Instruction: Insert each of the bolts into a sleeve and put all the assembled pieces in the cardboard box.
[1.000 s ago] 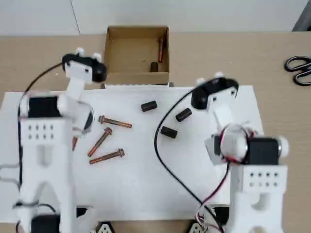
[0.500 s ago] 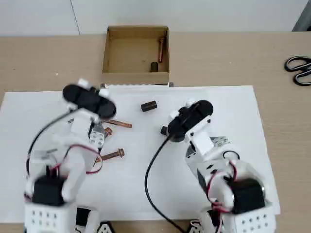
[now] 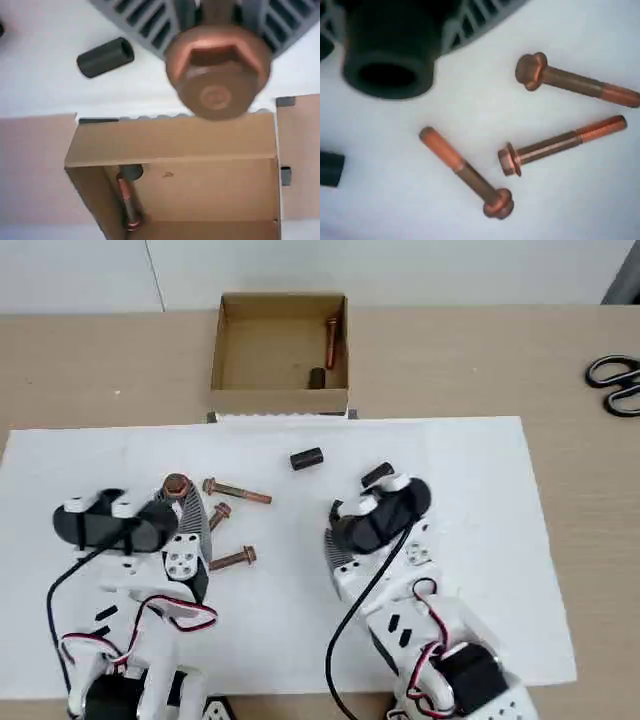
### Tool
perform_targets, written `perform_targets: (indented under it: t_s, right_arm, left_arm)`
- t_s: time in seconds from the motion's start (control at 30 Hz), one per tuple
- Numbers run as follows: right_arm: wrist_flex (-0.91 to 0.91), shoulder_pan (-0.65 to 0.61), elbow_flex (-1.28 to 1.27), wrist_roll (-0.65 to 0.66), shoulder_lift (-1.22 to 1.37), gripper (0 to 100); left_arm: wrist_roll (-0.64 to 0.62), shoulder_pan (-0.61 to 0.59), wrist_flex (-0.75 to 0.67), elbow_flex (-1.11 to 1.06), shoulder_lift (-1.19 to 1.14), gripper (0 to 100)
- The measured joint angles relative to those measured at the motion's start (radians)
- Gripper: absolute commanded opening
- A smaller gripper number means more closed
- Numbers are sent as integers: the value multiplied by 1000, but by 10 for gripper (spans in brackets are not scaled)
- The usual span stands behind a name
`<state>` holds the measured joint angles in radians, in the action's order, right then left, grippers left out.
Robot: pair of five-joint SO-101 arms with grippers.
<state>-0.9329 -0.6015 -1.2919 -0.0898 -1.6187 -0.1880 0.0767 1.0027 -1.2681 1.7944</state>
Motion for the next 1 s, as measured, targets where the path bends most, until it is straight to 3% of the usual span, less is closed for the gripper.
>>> perform_targets:
  t_s: [0.2,0.43,1.0]
  right_arm:
    - [87,-72,-129,0,-49,4]
    - [87,-158,-242,81,-95,4]
    - [98,-163,-296,256,-178,4]
  left_arm:
    - [-120,34,-55,-104,-5,6]
    - [-493,38,-206,-146,-5,7]
    - [-537,284,-245,-146,-5,7]
